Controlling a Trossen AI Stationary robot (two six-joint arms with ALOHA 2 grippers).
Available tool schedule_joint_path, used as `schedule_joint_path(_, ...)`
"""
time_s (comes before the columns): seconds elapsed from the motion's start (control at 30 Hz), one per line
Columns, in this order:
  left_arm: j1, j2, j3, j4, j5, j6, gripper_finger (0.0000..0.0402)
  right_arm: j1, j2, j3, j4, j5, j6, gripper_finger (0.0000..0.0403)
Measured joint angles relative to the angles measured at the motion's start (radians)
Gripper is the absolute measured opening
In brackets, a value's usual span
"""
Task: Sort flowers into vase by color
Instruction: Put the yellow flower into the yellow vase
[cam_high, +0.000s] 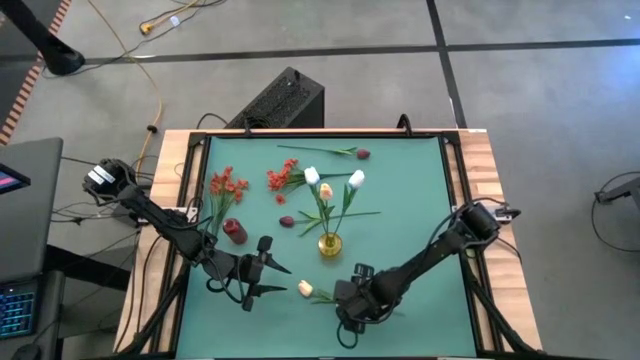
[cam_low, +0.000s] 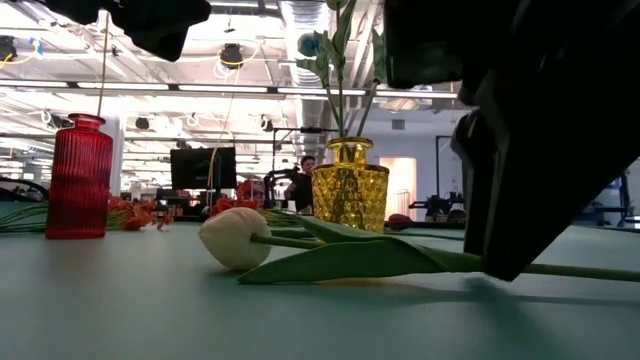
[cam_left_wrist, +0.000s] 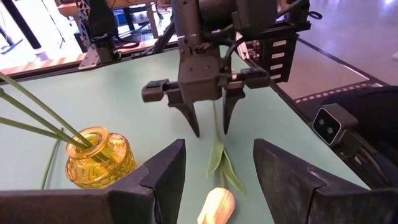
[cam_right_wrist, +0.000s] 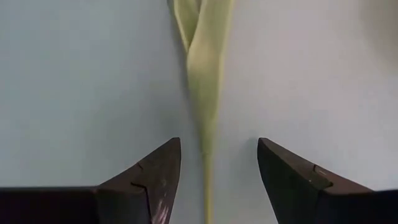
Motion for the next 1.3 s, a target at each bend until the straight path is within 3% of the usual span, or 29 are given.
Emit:
schedule_joint_path(0.2,0.005,0.001,0.0,0.01,0.0,0.066,0.0178,0.0,-0.004,-0.052,0.077,0.004,0.009,0.0238)
schedule_joint_path(0.33,0.026,0.037,-0.023,0.147,-0.001,0.091,0.0178,0.0,-0.005,-0.058,0.076,0.004,0.024,0.0217)
schedule_joint_path(0.47,0.058,0.09,-0.068,0.321,-0.001,0.112,0.0178,0.0,-0.005,-0.06,0.071,0.003,0.026,0.0168)
schedule_joint_path(0.77,0.078,0.098,-0.068,0.327,0.001,0.08,0.0178,0.0,-0.003,-0.06,0.08,-0.003,0.028,0.0023)
schedule_joint_path(1.0,0.076,0.095,-0.068,0.314,0.001,0.113,0.0178,0.005,-0.039,-0.065,0.112,0.031,-0.02,0.003)
schedule_joint_path(1.17,0.054,0.037,-0.078,0.314,-0.002,0.176,0.0178,0.047,-0.147,-0.062,0.162,0.204,-0.165,0.0024)
schedule_joint_path(1.3,0.05,-0.024,-0.155,0.346,-0.025,0.17,0.0178,0.071,-0.237,-0.063,0.184,0.311,-0.285,0.0024)
